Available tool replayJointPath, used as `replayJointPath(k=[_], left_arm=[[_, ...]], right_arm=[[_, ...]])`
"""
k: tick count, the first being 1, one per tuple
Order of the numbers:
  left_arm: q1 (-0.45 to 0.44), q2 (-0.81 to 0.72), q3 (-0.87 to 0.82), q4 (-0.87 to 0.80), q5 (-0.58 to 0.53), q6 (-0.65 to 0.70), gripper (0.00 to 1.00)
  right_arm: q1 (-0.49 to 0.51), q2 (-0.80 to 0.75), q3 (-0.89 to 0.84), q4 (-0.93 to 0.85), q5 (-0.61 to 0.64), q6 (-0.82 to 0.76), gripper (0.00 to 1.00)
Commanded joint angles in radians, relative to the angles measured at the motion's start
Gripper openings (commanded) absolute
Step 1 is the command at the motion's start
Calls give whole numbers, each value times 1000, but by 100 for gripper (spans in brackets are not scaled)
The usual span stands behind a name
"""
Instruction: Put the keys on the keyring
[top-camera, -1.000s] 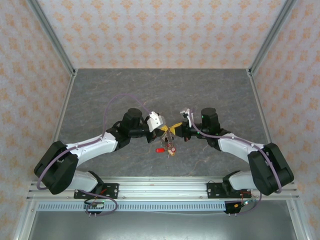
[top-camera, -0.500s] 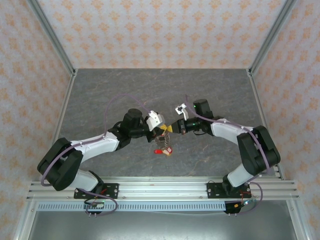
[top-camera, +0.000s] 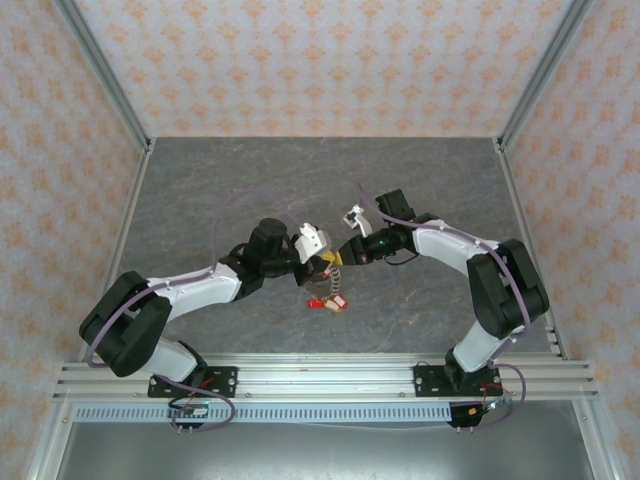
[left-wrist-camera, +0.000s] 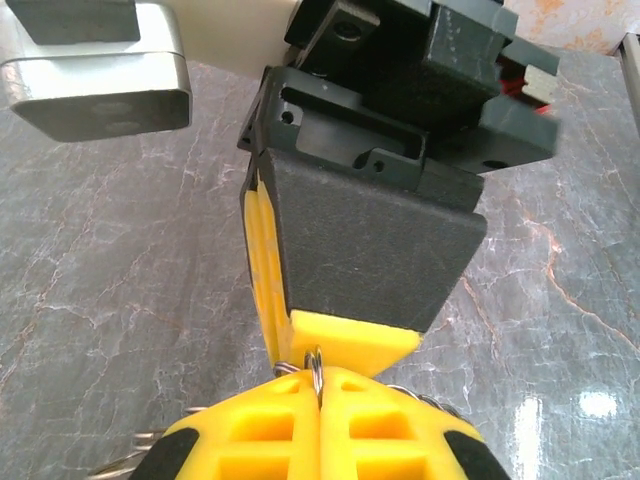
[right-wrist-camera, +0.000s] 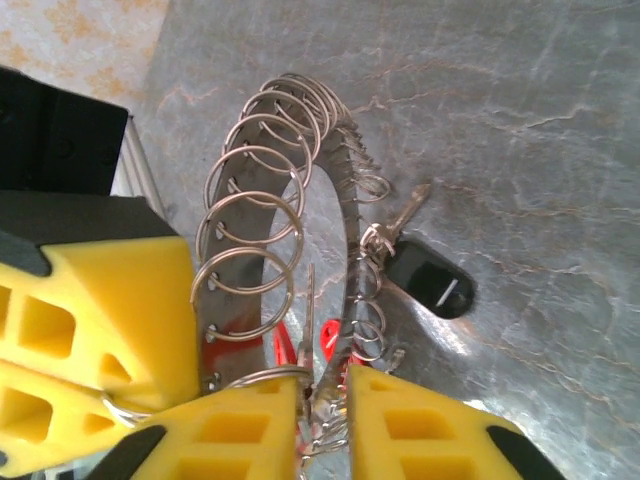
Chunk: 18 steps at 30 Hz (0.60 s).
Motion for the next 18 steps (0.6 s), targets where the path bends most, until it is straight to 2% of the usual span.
replayJointPath(k=[1,5,10,16,18], left_arm=[[-23,-56,45,79,19,32,0],[-24,-78,60,-82,-18,106,0],[-24,-99,66,-188,-52,157,0],[-36,-94,104,-250,-61,182,0],[-57,-75,142,-304,-96,202,0]], right_arm=[[23,-107,-48,18,83,-1,28],[2,-282,-152,151,241,77,40],[-9,-427,-245,213,273,100,46],[-10,-494,-300,216,359,131,48],[-9,-516,-318,226,470,170,47]])
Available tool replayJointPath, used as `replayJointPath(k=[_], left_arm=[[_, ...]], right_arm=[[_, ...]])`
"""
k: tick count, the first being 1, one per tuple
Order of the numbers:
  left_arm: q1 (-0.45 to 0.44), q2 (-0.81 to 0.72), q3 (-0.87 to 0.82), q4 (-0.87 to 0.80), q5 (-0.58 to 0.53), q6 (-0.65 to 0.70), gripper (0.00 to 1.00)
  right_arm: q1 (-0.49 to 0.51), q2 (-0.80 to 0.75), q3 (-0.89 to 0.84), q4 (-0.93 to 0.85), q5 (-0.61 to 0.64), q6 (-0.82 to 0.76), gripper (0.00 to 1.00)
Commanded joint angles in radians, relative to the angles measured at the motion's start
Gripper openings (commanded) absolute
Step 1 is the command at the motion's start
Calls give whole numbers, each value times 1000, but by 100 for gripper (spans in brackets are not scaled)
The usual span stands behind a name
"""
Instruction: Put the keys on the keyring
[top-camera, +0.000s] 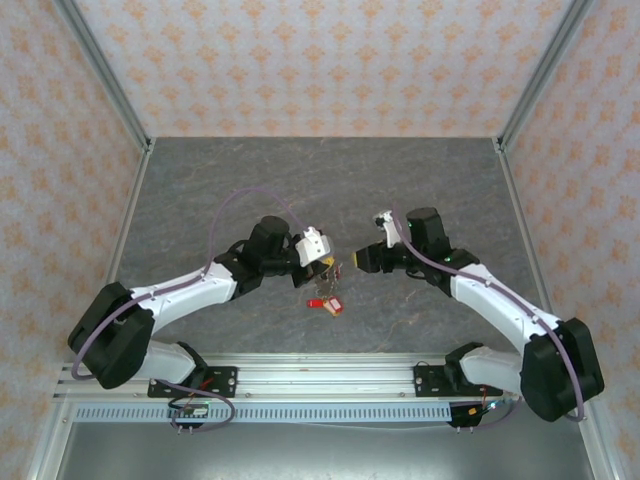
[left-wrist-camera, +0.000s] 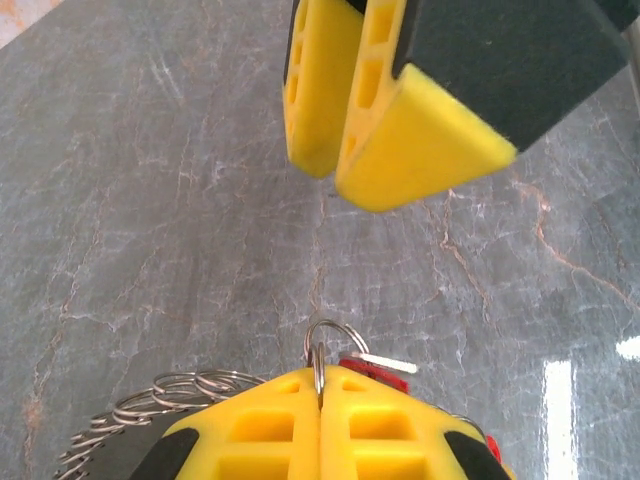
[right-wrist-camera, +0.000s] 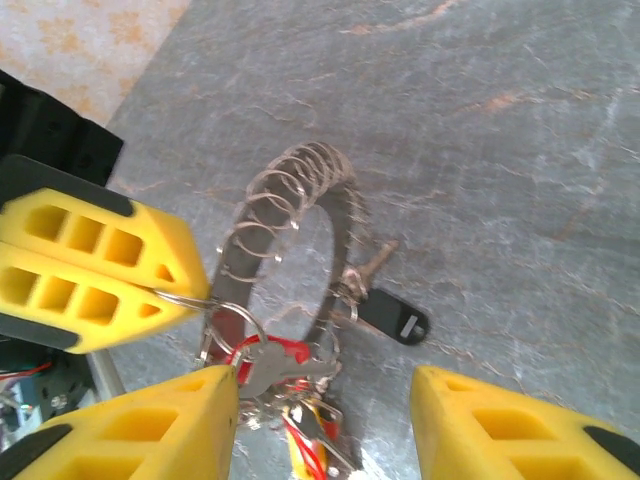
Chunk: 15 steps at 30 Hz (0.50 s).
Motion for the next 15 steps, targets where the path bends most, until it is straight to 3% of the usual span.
replayJointPath(k=[1,6,12,15], left_arm=[[-34,16,89,-96,-58,62,0],[-85,126,217,-282,-105,149,0],[-130,259,343,-385,-140,198,1],[-156,334,407,-395,-136,194,13]], right_arm=[[-3,-46,-25,40,185,56,47],[-4,-104,-61,35,432,126,47],[-16,-193,-114,29,575,179,52],[-20,-225,-138,24,587,186,52]])
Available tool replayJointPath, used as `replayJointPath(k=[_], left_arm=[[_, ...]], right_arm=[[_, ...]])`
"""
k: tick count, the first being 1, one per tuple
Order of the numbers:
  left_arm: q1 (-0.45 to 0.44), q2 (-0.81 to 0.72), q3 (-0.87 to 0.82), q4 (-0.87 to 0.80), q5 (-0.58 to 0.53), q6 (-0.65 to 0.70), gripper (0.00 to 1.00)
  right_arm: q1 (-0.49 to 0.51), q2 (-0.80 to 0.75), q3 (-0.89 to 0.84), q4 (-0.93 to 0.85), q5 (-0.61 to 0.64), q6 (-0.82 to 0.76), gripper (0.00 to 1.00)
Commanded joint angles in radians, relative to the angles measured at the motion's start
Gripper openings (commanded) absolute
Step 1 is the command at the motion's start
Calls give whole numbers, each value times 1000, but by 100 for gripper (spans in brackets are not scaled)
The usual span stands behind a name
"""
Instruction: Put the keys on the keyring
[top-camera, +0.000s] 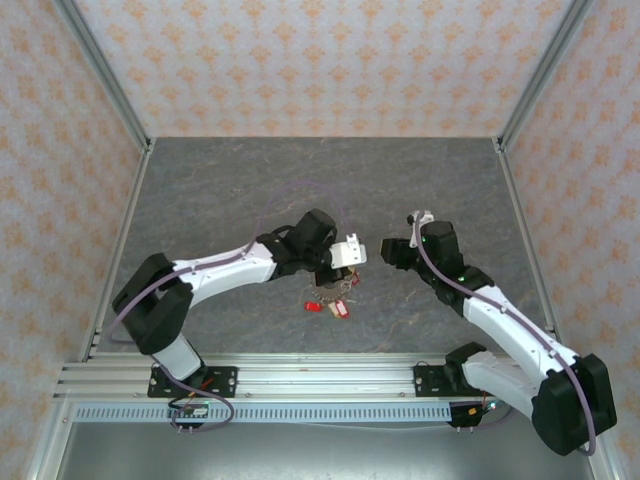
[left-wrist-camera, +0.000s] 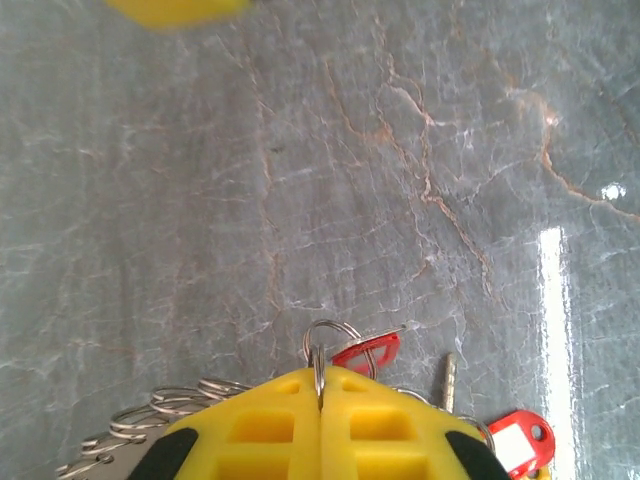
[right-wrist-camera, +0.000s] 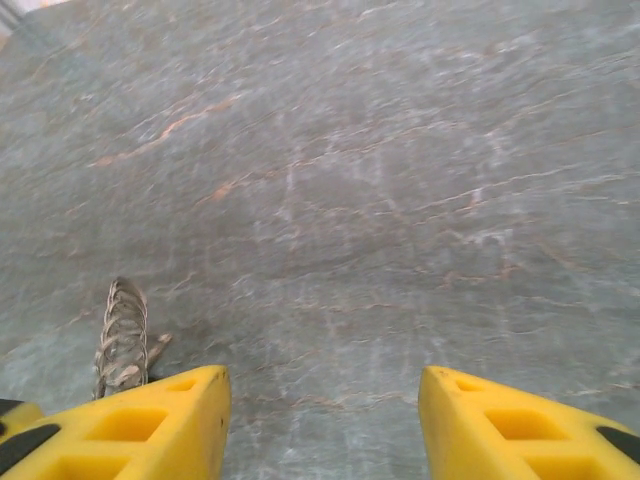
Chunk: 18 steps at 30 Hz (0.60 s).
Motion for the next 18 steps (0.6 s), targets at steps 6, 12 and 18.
replayJointPath(k=[6,12,18], left_arm=[[-41,133,143,-7,17,-115,27],[0,-46,30,188,31,-213,51],[151,-274,-167,338,-53,-356,93]], right_arm=[[-6,-112,-54,0,234,39,55],[-12,-208,-105,73,523,-16,67],[-39,-235,-257,406,736,-208,75]])
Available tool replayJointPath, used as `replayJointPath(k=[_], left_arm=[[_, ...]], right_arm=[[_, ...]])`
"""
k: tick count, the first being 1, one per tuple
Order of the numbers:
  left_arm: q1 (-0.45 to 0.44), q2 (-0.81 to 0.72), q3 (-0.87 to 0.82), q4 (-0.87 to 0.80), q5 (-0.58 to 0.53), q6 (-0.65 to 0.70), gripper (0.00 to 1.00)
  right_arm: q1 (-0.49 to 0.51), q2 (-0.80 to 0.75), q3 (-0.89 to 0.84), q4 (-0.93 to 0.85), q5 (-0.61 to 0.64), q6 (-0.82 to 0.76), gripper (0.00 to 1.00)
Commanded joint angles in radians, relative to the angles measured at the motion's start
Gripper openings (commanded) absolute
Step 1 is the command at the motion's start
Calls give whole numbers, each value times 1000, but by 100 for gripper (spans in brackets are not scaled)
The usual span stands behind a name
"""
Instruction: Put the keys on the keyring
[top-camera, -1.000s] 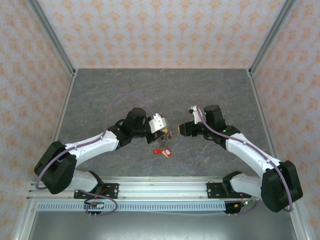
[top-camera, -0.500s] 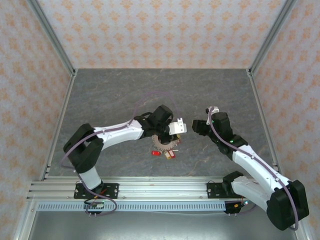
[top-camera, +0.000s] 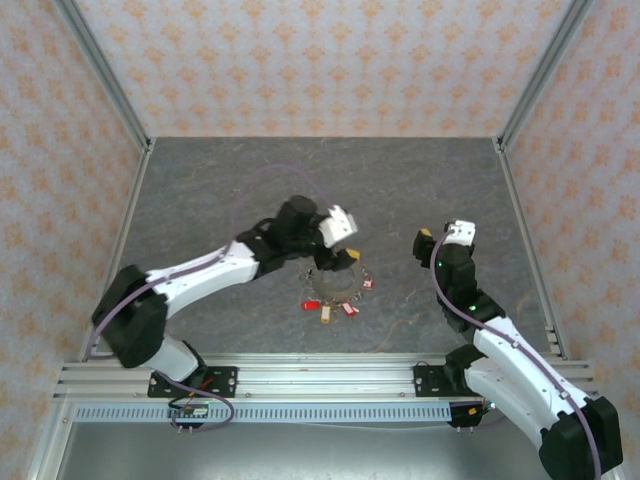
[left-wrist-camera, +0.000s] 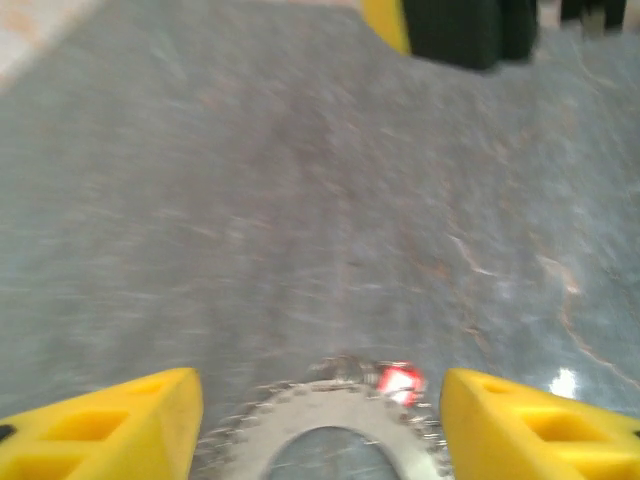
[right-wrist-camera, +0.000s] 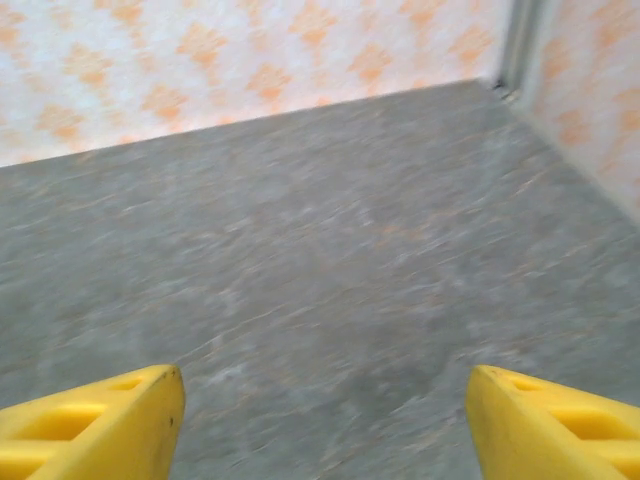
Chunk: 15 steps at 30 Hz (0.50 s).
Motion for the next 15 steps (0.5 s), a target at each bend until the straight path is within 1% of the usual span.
replayJointPath(k=[1,4,6,8,10,12,15], left_arm=[[81,-129,-133,145,-113,-106,100],[157,-253,-261,184,-287,-152,100],[224,-327,-337,197,-360,-195,100],[303,-386,-388,178,-385,-211,100],[355,-415,-408,130,-423,-216,100],[391,-434,-448,144,-463,-213,100],[442,-442,-506,184,-506,-241,100]], right_arm=[[-45,16,-69,232,136,-136,75],[-156,106,-76,272,-8,-105,76],[-210,190,-75,320,-105,-106,76],[-235,295,-88,432,-174,-138,76],[-249,391,-96,546,-228,-151,76],[-261,489,-92,642,-290,-167,76],[-261,571,-46,667,-340,-229,76]])
